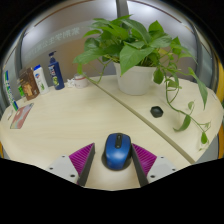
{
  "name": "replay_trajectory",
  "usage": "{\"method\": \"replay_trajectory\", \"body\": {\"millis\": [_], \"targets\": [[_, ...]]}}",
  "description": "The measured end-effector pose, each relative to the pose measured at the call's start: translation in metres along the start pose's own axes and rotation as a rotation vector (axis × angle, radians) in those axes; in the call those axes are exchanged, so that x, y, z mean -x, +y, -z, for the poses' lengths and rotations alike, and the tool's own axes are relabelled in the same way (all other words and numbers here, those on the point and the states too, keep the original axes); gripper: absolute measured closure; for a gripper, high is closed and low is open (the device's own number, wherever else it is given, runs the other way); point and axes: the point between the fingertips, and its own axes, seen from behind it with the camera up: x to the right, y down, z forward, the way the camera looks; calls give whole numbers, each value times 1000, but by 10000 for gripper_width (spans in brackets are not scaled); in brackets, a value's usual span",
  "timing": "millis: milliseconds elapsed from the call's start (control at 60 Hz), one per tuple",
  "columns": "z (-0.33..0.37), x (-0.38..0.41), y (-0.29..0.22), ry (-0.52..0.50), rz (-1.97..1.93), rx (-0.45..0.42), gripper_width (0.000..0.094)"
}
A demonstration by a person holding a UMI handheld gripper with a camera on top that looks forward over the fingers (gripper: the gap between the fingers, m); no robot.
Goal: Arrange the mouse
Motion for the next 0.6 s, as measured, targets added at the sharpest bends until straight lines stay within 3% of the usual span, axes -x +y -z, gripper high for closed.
{"method": "replay_trajectory", "body": {"millis": [133, 300, 400, 600], "targets": [[-6, -2, -3, 30, 57, -6, 405], [-5, -1, -5, 51, 61, -19, 510], [-2, -5, -6, 98, 51, -13, 546], [72, -5, -78, 237, -4, -171, 546]]}}
